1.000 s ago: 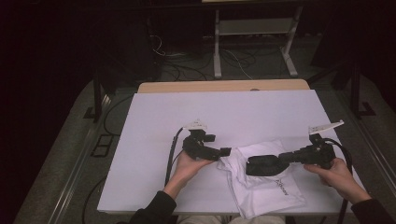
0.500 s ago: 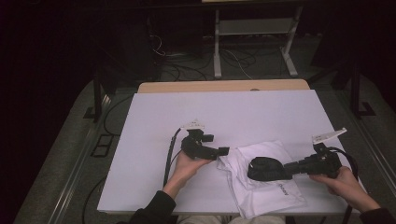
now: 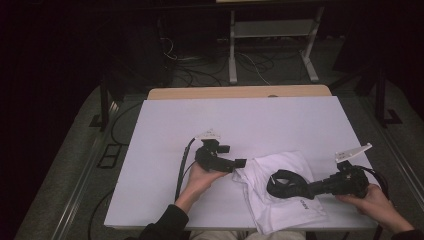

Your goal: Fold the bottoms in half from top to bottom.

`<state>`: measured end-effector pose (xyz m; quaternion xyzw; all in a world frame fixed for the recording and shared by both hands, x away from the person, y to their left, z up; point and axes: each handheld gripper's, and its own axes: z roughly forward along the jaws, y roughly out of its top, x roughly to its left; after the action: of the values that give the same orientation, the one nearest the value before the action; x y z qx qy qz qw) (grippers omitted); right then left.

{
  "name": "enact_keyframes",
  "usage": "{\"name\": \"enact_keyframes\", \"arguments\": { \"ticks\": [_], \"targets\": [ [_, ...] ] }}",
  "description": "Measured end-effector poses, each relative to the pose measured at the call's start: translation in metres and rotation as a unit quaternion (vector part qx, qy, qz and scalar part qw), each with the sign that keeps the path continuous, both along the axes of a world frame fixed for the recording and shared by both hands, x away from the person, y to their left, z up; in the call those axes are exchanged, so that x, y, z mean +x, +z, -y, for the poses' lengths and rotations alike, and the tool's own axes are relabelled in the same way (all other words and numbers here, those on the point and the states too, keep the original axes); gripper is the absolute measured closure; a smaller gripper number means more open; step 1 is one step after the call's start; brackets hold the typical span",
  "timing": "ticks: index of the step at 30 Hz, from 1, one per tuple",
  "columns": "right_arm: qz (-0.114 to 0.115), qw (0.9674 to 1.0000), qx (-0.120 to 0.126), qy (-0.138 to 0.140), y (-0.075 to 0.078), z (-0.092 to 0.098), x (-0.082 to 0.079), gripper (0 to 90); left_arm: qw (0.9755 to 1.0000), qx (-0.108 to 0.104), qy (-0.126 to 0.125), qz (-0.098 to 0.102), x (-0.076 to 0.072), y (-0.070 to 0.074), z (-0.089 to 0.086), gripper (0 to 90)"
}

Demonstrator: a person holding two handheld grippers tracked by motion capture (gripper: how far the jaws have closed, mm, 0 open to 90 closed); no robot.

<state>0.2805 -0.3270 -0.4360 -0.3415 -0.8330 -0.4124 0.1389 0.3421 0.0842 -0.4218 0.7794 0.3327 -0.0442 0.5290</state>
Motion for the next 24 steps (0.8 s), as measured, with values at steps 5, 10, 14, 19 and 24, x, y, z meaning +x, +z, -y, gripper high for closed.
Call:
{"name": "enact_keyframes", "arguments": {
  "ticks": [5,10,14,19,24],
  "targets": [
    [-0.001,0.9997,-0.024,0.004,-0.001,0.000,-0.003,74.6,1.0000,0.000,-0.001,0.000,0.000,0.000,0.000,4.1],
    [-0.007,0.9987,-0.050,0.007,-0.004,-0.002,-0.005,63.2,1.0000,-0.001,-0.002,0.000,0.000,0.000,0.000,4.1],
    [0.005,0.9985,-0.053,0.005,0.002,-0.002,-0.003,54.3,1.0000,-0.001,-0.002,0.000,0.000,0.000,-0.001,4.1],
    [0.027,0.9986,-0.043,-0.014,0.018,0.001,0.007,43.8,1.0000,-0.004,-0.002,0.002,0.000,0.001,-0.001,4.1],
    [0.041,0.9983,-0.034,-0.025,0.031,0.001,0.021,42.1,1.0000,-0.004,-0.003,0.003,0.000,0.001,-0.001,4.1]
  ]
}}
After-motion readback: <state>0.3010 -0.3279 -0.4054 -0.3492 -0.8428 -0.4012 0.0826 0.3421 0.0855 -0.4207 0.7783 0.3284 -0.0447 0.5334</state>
